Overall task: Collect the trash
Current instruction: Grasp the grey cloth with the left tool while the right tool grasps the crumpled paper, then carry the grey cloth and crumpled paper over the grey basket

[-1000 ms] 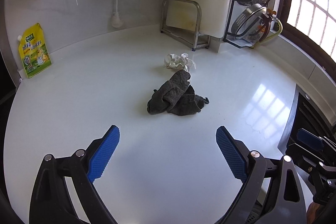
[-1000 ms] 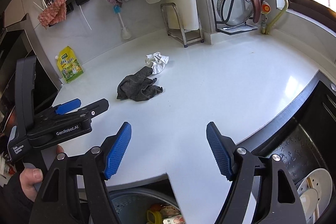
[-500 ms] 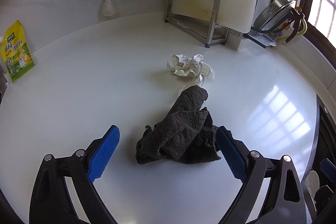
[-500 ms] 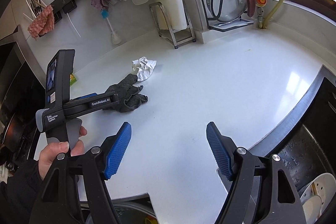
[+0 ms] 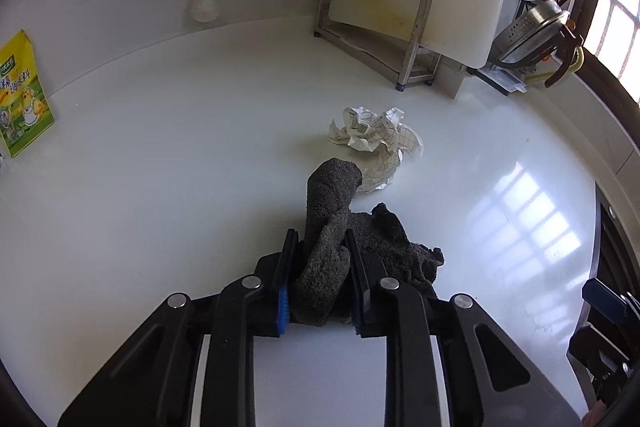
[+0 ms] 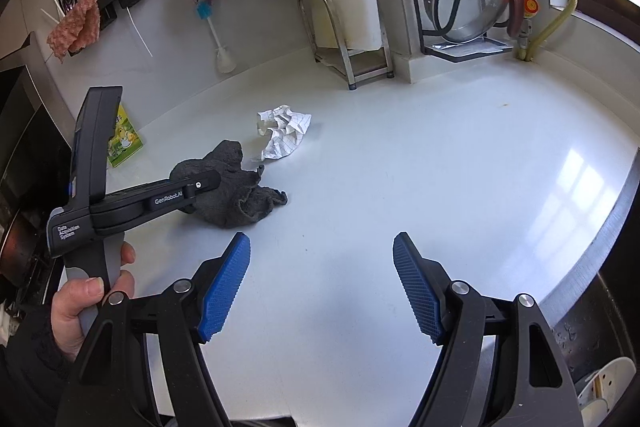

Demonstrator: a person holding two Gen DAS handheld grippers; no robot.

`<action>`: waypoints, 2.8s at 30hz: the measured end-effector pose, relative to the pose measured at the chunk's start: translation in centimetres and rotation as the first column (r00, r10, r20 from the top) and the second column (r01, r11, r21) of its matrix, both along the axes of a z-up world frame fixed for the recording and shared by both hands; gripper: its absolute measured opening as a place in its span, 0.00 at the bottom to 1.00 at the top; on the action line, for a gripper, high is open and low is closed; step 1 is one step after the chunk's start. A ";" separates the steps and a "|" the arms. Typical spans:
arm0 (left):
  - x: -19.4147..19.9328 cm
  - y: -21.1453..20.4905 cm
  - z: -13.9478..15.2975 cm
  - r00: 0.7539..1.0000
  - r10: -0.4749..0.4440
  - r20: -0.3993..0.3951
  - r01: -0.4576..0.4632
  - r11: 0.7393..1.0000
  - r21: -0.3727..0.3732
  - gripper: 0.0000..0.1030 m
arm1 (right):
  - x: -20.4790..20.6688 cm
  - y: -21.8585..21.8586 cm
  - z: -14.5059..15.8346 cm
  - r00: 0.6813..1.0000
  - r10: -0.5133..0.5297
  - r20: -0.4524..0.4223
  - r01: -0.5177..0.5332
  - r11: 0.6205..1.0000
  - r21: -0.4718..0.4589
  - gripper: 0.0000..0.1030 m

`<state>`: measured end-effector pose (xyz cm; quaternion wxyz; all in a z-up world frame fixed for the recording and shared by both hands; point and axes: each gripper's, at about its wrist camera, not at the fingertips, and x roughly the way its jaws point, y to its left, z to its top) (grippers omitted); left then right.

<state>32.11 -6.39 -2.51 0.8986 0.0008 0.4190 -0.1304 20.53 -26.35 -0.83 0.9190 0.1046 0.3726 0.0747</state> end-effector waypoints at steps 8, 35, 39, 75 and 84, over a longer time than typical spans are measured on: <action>-0.3 4.8 1.9 0.990 0.074 0.120 -0.080 0.996 0.047 0.21 | 7.7 3.5 -0.8 0.999 0.043 -0.029 -0.044 0.999 -0.032 0.69; -0.8 5.8 1.3 0.988 0.088 0.127 -0.096 0.994 0.052 0.21 | 14.4 6.7 -2.2 0.998 0.057 -0.037 -0.060 0.994 -0.093 0.21; -2.3 5.2 1.8 0.988 0.073 0.135 -0.079 0.996 0.037 0.21 | 10.6 5.3 -1.0 1.000 0.025 0.013 -0.024 0.997 -0.069 0.20; -32.1 4.8 7.1 0.969 -0.111 0.220 0.109 0.994 0.019 0.21 | -24.9 6.2 1.6 0.995 -0.087 0.045 0.090 0.994 -0.060 0.20; -35.6 4.0 4.8 0.966 -0.160 0.202 0.155 0.987 0.041 0.21 | -28.4 6.4 -0.1 0.994 -0.097 0.041 0.099 0.994 -0.038 0.21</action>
